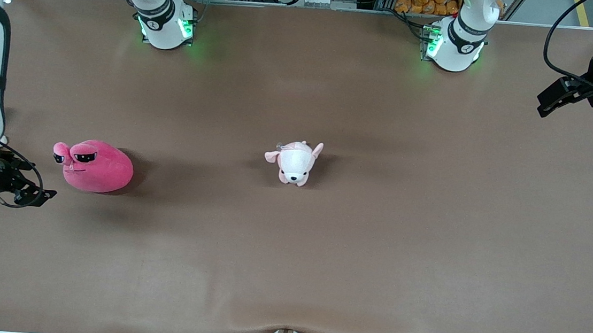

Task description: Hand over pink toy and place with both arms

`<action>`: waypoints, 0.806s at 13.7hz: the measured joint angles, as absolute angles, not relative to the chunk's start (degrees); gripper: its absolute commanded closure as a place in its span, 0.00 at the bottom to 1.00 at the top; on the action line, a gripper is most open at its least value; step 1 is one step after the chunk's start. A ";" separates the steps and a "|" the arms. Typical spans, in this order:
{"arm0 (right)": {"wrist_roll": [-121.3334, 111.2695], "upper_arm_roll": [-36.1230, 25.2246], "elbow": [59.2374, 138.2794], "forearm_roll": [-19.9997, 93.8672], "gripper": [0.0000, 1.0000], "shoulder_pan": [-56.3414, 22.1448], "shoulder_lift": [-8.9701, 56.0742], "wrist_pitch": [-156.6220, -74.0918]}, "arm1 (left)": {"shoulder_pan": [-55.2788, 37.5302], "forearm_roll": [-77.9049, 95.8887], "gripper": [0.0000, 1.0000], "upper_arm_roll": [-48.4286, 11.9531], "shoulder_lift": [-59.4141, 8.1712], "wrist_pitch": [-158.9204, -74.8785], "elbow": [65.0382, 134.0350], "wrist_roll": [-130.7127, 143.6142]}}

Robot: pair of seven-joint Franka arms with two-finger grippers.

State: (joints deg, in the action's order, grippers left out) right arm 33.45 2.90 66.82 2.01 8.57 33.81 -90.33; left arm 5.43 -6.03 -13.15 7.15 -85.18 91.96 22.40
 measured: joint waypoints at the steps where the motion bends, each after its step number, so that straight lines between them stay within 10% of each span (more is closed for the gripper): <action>1: 30.84 3.56 65.71 1.98 0.00 7.48 32.89 -90.29 | 5.43 -5.28 0.00 -13.17 7.36 -85.18 91.96 22.39; 11: -5.22 3.29 63.31 -1.41 0.00 5.60 13.96 -76.83 | 5.39 -0.21 0.00 -13.04 8.97 -82.42 92.55 14.21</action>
